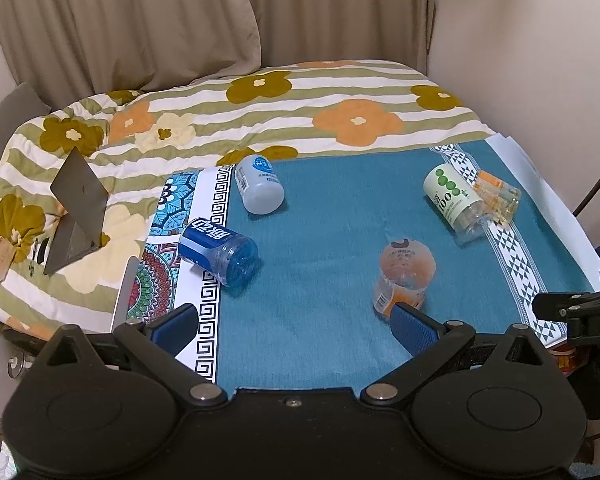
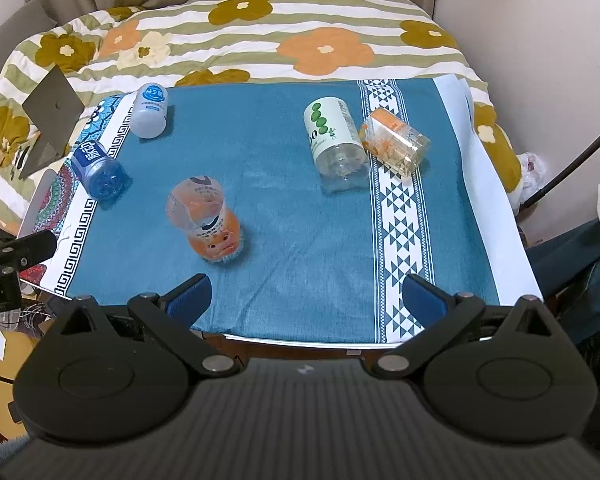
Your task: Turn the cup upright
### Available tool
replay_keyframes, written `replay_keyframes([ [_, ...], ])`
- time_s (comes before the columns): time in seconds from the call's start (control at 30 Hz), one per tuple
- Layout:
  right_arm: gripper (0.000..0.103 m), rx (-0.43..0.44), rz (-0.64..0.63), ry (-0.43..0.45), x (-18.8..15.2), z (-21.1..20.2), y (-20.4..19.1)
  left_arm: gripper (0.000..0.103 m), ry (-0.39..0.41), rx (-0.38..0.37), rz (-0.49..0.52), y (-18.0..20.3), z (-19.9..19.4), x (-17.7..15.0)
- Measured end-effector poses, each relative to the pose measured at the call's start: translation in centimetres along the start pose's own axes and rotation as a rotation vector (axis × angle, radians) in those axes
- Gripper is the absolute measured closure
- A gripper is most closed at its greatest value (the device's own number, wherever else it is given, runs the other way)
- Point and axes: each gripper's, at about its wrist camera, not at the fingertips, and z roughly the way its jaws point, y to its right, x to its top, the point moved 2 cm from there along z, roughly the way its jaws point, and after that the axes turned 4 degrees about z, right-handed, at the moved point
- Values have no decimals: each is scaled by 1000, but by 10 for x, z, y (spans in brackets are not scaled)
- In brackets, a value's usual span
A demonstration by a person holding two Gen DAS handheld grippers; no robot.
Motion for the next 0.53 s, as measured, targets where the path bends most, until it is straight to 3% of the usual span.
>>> replay_keyframes([
  [0.53,0,-8,6,6,-1,1,2,0,8,35,-9,-3,1,-1],
])
